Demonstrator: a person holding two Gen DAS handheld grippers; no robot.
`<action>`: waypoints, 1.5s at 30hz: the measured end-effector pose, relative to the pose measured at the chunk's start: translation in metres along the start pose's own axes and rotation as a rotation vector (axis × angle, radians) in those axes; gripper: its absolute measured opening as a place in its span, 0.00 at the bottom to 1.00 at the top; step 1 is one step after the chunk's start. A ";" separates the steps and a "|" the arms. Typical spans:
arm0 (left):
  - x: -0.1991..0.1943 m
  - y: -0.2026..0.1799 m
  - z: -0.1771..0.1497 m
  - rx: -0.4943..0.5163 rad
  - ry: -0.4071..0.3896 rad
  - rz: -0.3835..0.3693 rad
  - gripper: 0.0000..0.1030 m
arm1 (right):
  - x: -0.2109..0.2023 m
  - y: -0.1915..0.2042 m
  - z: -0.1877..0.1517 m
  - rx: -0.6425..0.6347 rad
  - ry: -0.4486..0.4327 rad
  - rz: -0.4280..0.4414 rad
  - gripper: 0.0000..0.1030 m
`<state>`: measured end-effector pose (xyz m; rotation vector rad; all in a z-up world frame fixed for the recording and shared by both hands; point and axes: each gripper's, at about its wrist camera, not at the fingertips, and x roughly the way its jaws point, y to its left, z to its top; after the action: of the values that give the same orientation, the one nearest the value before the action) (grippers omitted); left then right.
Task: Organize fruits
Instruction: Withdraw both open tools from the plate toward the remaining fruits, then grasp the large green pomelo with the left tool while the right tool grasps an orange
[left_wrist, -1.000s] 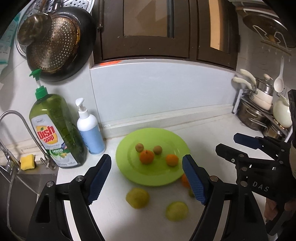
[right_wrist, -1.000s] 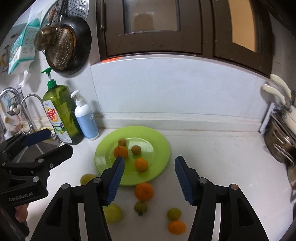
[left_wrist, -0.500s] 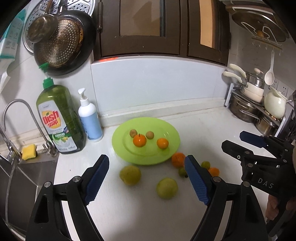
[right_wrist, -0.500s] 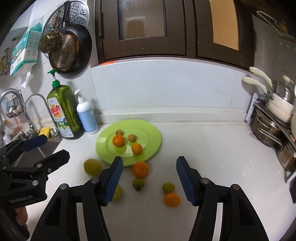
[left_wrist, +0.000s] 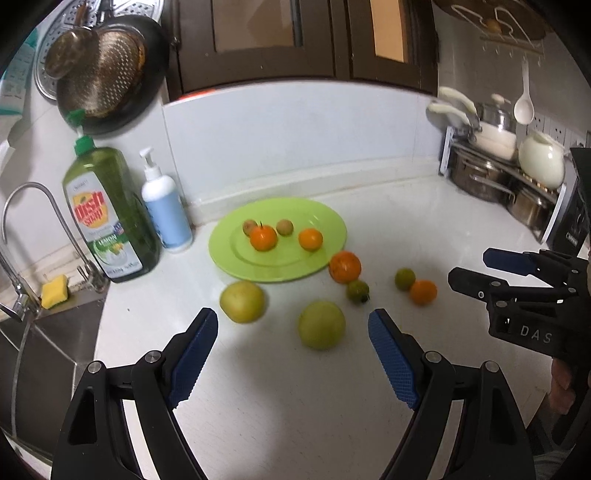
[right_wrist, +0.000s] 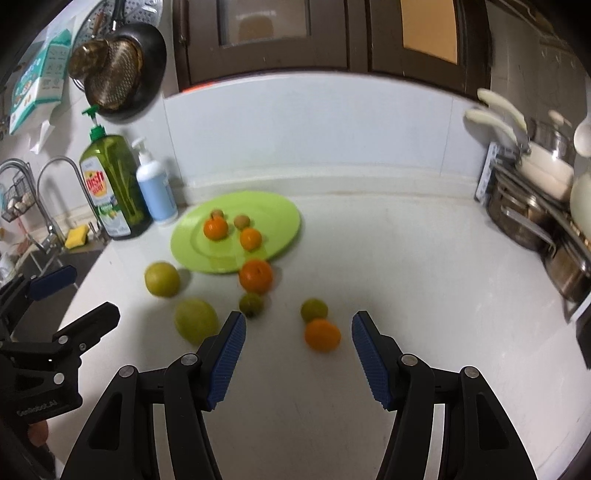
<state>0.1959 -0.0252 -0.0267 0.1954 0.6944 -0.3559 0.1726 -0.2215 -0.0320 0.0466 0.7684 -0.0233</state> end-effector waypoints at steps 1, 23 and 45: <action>0.003 -0.001 -0.002 0.004 0.008 -0.003 0.81 | 0.004 -0.002 -0.004 0.001 0.015 -0.002 0.59; 0.075 -0.009 -0.019 0.008 0.163 -0.047 0.76 | 0.068 -0.017 -0.025 0.001 0.160 0.035 0.58; 0.115 -0.005 -0.011 -0.042 0.222 -0.114 0.57 | 0.100 -0.023 -0.011 0.008 0.185 0.027 0.49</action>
<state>0.2690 -0.0560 -0.1104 0.1574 0.9336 -0.4322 0.2355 -0.2443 -0.1103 0.0673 0.9522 0.0040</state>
